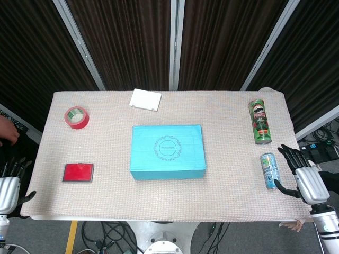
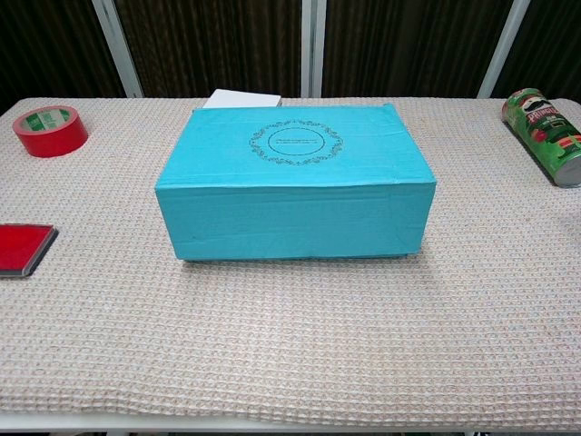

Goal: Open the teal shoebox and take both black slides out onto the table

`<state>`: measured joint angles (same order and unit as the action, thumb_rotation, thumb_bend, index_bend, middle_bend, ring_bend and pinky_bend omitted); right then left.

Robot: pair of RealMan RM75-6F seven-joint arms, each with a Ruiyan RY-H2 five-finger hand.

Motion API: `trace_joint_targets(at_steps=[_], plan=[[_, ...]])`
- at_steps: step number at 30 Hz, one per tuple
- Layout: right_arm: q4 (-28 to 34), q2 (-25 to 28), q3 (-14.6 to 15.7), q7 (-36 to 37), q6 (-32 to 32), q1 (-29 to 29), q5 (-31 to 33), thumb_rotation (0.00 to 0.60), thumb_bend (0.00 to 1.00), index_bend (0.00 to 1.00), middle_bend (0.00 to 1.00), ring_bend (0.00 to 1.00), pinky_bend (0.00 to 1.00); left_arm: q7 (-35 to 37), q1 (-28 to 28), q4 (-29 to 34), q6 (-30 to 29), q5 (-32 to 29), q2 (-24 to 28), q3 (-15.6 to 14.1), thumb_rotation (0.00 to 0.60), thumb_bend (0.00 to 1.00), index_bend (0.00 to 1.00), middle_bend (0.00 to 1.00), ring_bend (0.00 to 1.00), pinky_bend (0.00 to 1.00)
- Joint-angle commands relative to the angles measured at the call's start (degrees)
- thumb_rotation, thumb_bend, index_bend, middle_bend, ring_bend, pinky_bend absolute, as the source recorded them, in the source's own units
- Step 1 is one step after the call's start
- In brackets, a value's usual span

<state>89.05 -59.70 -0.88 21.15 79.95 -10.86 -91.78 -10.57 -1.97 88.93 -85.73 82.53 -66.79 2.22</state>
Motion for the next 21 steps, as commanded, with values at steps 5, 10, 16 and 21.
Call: trace_joint_targets(at_steps=[5, 10, 16, 21], plan=[[-0.2, -0.2, 0.0, -0.1, -0.5, -0.3, 0.0, 0.600, 0.24, 0.00, 0.00, 0.00, 0.00, -0.3, -0.2, 0.1, 0.2, -0.1, 0.0, 0.1, 0.600, 0.06, 0.20, 0.13, 0.04, 0.15], [-0.7, -0.4, 0.0, -0.1, -1.9, -1.5, -0.6, 0.600, 0.24, 0.00, 0.00, 0.00, 0.00, -0.3, -0.2, 0.5, 0.3, -0.1, 0.1, 0.0, 0.600, 0.06, 0.20, 0.13, 0.04, 0.14], [-2.0, -0.9, -1.8, -3.3, -7.6, -7.3, -2.1, 0.600, 0.24, 0.00, 0.00, 0.00, 0.00, -0.2, -0.3, 1.0, 0.4, -0.1, 0.3, 0.0, 0.600, 0.06, 0.20, 0.13, 0.04, 0.15], [-5.8, -4.9, -4.5, -5.6, -16.9, -15.9, -1.9, 0.600, 0.23, 0.00, 0.00, 0.00, 0.00, 0.0, -0.2, 1.3, 0.5, -0.2, 0.3, -0.3, 0.600, 0.06, 0.20, 0.13, 0.04, 0.15]])
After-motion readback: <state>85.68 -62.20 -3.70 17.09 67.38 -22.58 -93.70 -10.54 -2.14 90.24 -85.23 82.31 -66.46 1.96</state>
